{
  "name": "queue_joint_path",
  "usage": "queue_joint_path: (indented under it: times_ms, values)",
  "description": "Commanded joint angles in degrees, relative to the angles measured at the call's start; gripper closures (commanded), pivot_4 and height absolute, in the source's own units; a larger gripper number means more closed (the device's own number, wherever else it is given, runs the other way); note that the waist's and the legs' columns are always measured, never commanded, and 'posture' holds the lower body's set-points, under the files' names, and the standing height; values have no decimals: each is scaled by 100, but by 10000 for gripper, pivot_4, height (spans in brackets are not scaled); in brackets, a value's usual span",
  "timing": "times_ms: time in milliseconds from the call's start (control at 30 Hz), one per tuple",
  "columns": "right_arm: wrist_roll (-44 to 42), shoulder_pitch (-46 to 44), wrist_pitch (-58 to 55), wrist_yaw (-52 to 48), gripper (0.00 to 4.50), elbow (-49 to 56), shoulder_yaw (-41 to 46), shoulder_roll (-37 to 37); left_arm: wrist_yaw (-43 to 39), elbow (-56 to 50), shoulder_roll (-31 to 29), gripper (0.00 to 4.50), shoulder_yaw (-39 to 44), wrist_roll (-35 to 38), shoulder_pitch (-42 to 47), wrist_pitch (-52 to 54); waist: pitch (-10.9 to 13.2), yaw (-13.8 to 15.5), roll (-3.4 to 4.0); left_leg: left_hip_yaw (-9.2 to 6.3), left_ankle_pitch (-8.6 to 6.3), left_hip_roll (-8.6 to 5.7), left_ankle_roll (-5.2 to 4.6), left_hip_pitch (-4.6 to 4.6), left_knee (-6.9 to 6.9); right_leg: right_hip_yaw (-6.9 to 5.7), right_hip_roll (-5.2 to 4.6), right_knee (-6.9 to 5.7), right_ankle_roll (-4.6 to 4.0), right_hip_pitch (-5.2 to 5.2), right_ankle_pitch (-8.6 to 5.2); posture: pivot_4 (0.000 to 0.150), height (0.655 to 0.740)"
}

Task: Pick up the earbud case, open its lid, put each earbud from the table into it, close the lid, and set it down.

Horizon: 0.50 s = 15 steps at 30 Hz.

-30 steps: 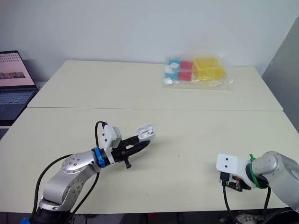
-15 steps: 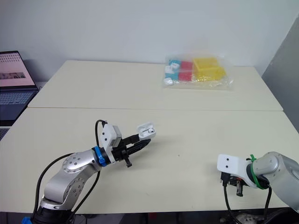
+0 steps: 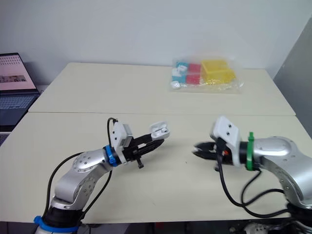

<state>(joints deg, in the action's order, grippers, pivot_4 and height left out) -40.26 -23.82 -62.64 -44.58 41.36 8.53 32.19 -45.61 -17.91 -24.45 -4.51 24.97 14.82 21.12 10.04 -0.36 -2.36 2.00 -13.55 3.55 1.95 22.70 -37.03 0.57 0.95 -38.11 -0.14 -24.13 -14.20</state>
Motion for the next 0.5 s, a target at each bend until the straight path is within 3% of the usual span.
queue_joint_path:
  times_ms: [33,167,300,500]
  values:
    - [-320,-84,186,690,41275,86,268,-491,3,-33,62,37066,0,92,195,10,-1,3,2,0,0,1,0,1,2,-1,0,2,0,1,0,1500,7400]
    - [-238,-137,541,1123,41275,11,-168,-1028,-15,126,131,37066,28,198,516,174,0,15,3,1,0,-3,-1,11,1,4,-5,10,0,-4,-1,1500,7400]
    - [391,-86,1383,1513,41275,-166,-815,-1588,-44,88,122,37066,69,380,750,438,-1,-5,5,-5,0,4,-2,6,2,-6,5,-3,-2,-7,-1,1500,7400]
    - [758,-200,2062,1740,41275,-511,-1228,-1939,-54,92,107,37066,101,560,883,671,-2,-20,6,-4,1,3,-2,2,0,3,4,-4,-2,-4,-1,1500,7400]
